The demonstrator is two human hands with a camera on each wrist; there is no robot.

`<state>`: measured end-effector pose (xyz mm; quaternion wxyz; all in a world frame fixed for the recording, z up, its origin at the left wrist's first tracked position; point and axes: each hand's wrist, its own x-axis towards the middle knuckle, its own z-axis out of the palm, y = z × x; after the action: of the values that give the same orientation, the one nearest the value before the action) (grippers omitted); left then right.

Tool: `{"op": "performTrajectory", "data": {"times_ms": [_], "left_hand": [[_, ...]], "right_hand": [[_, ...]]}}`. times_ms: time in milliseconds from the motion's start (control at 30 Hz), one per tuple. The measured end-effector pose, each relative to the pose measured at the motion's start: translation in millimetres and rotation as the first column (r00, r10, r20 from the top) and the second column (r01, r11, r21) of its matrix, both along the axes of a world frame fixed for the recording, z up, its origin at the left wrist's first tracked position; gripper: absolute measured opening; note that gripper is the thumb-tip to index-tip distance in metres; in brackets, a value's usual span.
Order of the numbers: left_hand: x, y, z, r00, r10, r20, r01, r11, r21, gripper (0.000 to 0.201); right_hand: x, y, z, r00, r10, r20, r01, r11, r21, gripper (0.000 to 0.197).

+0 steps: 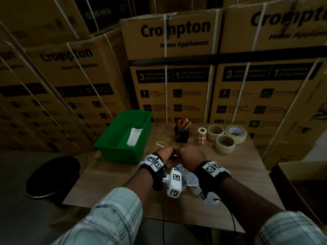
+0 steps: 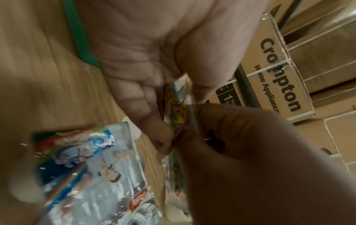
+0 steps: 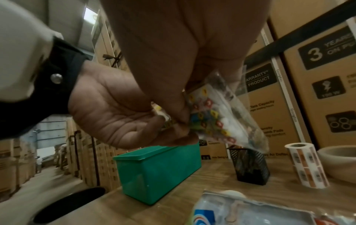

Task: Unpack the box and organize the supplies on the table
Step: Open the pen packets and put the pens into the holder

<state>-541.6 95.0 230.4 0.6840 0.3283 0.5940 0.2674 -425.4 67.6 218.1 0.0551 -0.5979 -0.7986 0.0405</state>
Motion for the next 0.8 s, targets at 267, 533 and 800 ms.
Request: {"op": "performTrajectory", "data": {"times_ms": [267, 533, 800], "left_hand": [[-13, 64, -15, 0.997, 0.079, 0.006, -0.079, 0.996, 0.048, 0.025], [-36, 136, -14, 0.988, 0.107, 0.110, -0.114, 0.991, 0.066, 0.019], [-66, 171, -23, 0.985, -0.175, -0.011, 0.175, 0.984, 0.025, 0.043]], "right_hand": [[12, 52, -17, 0.950, -0.248, -0.187, 0.242, 0.969, -0.054, 0.045], [6, 116, -7, 0.275, -0.665, -0.694, 0.201, 0.746, -0.635, 0.017], [-3, 157, 4, 0.277, -0.618, -0.736, 0.358, 0.777, -0.518, 0.009]]}}
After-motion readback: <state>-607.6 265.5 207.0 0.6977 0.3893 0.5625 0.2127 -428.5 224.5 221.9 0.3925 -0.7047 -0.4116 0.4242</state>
